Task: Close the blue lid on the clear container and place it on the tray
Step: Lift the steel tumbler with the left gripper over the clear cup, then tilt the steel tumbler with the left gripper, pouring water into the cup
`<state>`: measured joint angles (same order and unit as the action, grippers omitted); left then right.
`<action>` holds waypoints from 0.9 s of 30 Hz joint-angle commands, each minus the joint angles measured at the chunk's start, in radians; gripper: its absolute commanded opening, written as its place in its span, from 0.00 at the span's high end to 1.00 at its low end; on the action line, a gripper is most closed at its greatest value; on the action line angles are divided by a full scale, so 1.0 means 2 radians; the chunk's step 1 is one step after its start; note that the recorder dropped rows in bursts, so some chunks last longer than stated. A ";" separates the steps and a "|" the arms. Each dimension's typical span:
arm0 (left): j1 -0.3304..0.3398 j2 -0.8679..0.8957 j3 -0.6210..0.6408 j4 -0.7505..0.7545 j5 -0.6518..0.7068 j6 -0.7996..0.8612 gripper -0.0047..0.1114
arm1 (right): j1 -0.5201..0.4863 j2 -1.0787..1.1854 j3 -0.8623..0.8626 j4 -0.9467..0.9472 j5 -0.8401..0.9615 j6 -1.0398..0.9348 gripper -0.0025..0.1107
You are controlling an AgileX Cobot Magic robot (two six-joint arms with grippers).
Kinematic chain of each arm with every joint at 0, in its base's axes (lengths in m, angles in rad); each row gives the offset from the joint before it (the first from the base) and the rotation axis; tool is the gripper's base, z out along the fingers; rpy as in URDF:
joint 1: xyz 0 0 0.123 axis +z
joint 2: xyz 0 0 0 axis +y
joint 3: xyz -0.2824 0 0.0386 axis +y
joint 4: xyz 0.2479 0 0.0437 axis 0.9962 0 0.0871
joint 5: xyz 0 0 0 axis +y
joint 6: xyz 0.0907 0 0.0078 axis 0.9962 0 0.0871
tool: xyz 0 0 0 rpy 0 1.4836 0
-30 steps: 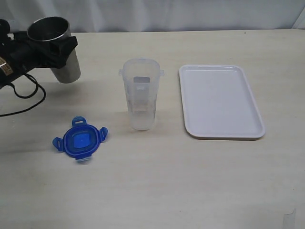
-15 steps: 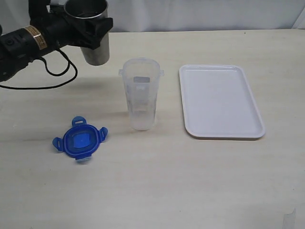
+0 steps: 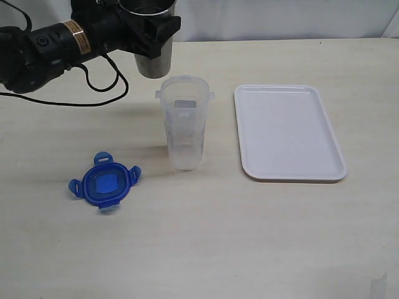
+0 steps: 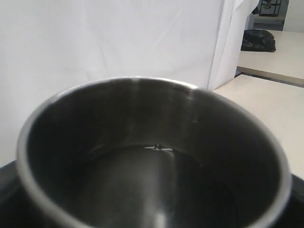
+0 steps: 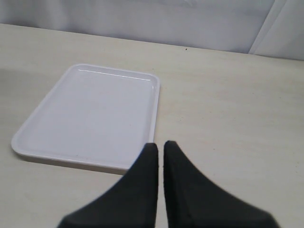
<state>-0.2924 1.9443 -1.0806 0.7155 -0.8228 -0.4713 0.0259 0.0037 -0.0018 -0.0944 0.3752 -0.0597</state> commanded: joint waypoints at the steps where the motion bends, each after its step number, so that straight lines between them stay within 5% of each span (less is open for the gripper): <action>1: -0.013 -0.013 -0.010 -0.003 -0.038 -0.003 0.96 | -0.001 -0.002 0.001 0.003 -0.002 0.002 0.94; 16: -0.017 -0.013 -0.010 0.086 -0.046 0.000 0.96 | -0.001 -0.002 0.001 0.003 -0.002 0.002 0.94; 27: -0.017 -0.013 -0.010 0.129 -0.075 0.085 0.96 | -0.001 -0.002 0.001 0.003 -0.002 0.002 0.94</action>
<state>-0.3244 1.9443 -1.0829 0.9718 -0.8871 -0.3505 0.0259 0.0037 -0.0018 -0.0944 0.3752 -0.0597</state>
